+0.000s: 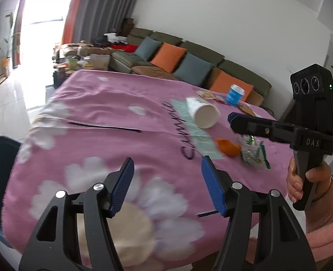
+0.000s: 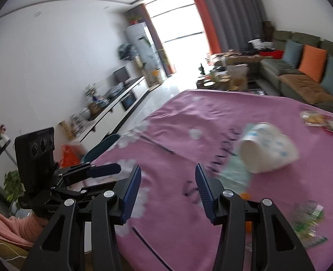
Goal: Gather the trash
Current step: 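Move both grippers back over the table toward the remaining peel and wrappers, then grasp an orange peel with the left gripper while the right gripper grasps a clear candy wrapper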
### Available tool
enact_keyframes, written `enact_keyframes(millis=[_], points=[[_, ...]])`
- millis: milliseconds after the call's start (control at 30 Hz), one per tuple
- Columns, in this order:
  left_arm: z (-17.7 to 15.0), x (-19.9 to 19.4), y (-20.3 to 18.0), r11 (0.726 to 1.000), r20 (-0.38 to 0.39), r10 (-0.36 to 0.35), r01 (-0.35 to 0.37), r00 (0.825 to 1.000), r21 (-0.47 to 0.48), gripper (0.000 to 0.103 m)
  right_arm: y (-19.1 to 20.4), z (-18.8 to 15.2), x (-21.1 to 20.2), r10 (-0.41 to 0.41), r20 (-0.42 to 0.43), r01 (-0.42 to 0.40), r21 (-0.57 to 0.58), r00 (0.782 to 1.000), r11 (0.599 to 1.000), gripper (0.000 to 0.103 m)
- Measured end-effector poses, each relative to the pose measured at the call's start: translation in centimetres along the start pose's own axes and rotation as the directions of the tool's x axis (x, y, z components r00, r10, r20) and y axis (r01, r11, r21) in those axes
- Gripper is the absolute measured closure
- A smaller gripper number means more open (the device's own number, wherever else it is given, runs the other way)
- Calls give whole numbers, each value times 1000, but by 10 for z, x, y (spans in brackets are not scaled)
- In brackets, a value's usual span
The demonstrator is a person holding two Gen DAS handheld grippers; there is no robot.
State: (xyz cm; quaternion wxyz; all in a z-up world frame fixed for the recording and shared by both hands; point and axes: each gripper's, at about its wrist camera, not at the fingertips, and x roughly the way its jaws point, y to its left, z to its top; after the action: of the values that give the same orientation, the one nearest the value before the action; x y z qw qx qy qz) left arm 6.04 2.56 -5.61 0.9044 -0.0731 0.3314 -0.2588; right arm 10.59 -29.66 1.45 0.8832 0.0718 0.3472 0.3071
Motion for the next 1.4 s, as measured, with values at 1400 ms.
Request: enact_keyframes(millis=[1400], points=[[1,109,-123,957,-270,-206,252,940,145,47,-155,-70,-78,-214,34,187,367,976,911,47]])
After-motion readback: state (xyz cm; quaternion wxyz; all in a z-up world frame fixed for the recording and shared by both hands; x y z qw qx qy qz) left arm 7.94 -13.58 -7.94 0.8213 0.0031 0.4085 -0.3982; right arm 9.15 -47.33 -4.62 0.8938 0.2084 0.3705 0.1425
